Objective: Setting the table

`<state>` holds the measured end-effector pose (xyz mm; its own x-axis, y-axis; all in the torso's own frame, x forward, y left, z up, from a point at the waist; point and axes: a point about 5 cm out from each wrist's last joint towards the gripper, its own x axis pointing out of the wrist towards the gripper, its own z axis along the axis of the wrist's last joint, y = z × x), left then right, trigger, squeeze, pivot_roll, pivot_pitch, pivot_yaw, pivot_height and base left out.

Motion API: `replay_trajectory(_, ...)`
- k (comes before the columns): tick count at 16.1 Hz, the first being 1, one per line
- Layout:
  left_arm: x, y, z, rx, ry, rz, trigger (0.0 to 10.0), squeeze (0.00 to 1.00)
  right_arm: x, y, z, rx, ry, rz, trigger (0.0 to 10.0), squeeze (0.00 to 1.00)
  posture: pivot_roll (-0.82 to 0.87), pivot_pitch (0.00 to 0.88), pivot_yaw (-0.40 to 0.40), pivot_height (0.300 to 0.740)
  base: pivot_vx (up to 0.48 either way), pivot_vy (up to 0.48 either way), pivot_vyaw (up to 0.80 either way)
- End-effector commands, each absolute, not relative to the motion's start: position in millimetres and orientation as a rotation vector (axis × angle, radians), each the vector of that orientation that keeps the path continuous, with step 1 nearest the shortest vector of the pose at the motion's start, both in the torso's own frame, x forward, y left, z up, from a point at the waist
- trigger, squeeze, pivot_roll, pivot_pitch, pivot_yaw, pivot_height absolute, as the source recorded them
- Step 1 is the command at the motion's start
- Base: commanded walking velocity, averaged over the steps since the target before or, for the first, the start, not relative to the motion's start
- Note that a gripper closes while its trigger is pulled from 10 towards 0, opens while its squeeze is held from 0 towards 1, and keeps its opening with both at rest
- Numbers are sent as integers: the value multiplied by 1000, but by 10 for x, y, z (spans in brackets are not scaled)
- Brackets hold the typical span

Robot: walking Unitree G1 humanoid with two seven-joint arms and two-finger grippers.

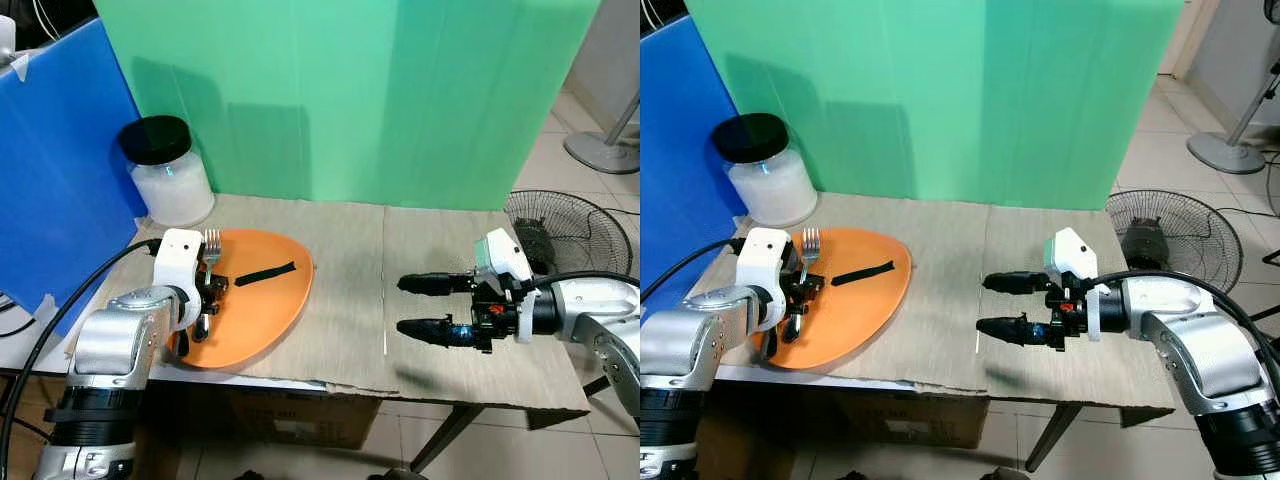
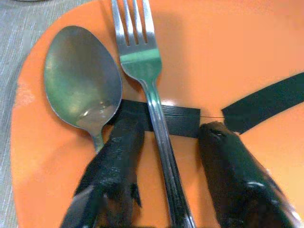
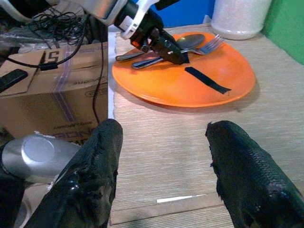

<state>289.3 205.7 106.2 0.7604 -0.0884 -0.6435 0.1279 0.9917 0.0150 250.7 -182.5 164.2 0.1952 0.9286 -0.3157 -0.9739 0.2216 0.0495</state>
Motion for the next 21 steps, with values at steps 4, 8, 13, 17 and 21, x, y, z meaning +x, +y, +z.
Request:
replay_trajectory(4, 2891, 2131, 1053, 69, 707, -82, 0, 0, 2498, -1791, 1651, -184, 290, 1377, 10000, 0, -70, 0, 31, 740, 0, 0, 0)
replay_trajectory(8, 2901, 2134, 1081, 72, 663, -87, 0, 0, 2497, -1776, 1632, -179, 284, 1369, 10000, 0, -71, 0, 29, 740, 0, 0, 0)
replay_trajectory(13, 2907, 2180, 1183, 52, 589, -68, 0, 0, 2459, -1747, 1594, -158, 283, 1356, 10000, 0, -71, 0, 34, 740, 0, 0, 0)
replay_trajectory(17, 2854, 2148, 1242, -19, 532, -113, 0, 0, 2460, -1743, 1586, -153, 281, 1350, 10000, 0, -71, 0, 34, 740, 0, 0, 0)
replay_trajectory(21, 2753, 2130, 1349, 17, 447, -152, 0, 0, 2468, -1749, 1596, -153, 278, 1344, 10000, 0, -63, 0, 27, 740, 0, 0, 0)
